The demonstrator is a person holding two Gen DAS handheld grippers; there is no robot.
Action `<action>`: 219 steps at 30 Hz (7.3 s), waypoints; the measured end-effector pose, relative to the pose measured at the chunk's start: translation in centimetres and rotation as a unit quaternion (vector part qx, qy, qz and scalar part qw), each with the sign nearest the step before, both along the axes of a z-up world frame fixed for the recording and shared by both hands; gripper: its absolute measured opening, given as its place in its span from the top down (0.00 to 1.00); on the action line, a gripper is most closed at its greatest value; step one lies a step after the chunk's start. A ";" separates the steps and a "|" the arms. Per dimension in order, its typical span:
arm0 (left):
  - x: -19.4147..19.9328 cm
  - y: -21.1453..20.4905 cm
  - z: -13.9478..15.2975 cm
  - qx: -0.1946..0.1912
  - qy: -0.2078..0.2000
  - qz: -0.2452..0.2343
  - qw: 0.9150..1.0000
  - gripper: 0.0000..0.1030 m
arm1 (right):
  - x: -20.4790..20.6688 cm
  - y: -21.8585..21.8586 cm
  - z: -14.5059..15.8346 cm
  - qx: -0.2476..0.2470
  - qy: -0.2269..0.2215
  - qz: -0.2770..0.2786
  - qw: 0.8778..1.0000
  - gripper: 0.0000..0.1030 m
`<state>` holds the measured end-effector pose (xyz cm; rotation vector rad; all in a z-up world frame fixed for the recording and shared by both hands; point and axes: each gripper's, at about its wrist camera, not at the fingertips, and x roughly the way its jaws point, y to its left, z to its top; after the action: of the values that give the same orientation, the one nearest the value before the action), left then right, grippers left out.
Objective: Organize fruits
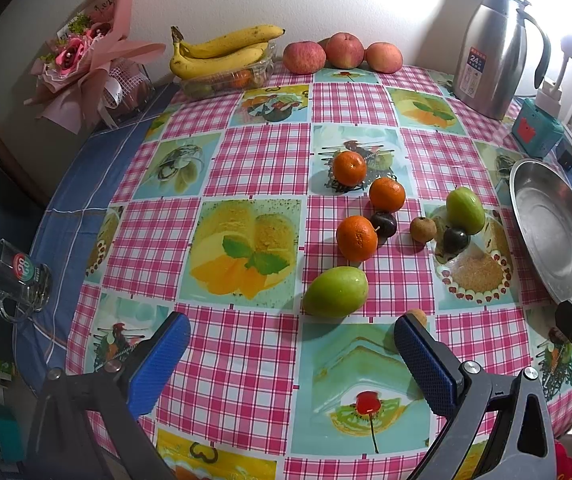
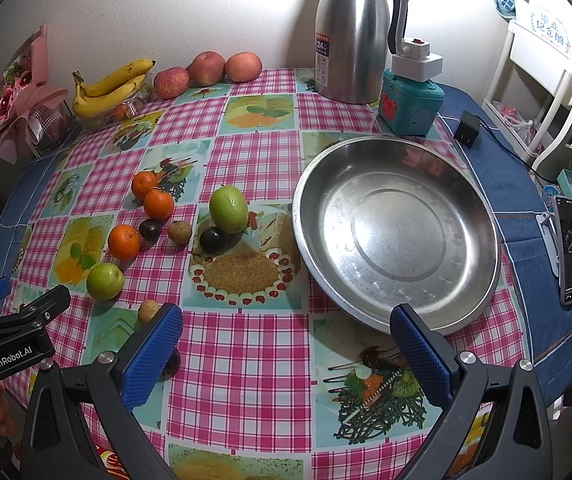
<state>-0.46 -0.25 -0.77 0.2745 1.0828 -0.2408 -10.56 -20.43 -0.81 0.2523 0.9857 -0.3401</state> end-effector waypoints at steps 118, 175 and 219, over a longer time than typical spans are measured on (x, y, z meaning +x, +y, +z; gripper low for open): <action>3.2 -7.3 -7.6 -0.098 0.182 -0.023 0.978 0.50 | 3.2 1.4 -5.8 0.132 0.090 0.047 0.986 0.72; 4.8 -18.4 -1.1 -0.074 0.078 -0.119 0.987 0.74 | 4.9 -9.9 -1.2 0.101 0.028 -0.107 0.989 0.71; 1.0 -26.5 -3.6 -0.059 0.065 -0.214 0.973 0.51 | 0.7 -17.0 -5.2 0.105 0.080 -0.220 0.967 0.58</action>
<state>0.52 -26.75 -4.35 0.3895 1.1267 -0.7156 -9.85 -37.41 -5.98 0.6504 1.1232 -0.6695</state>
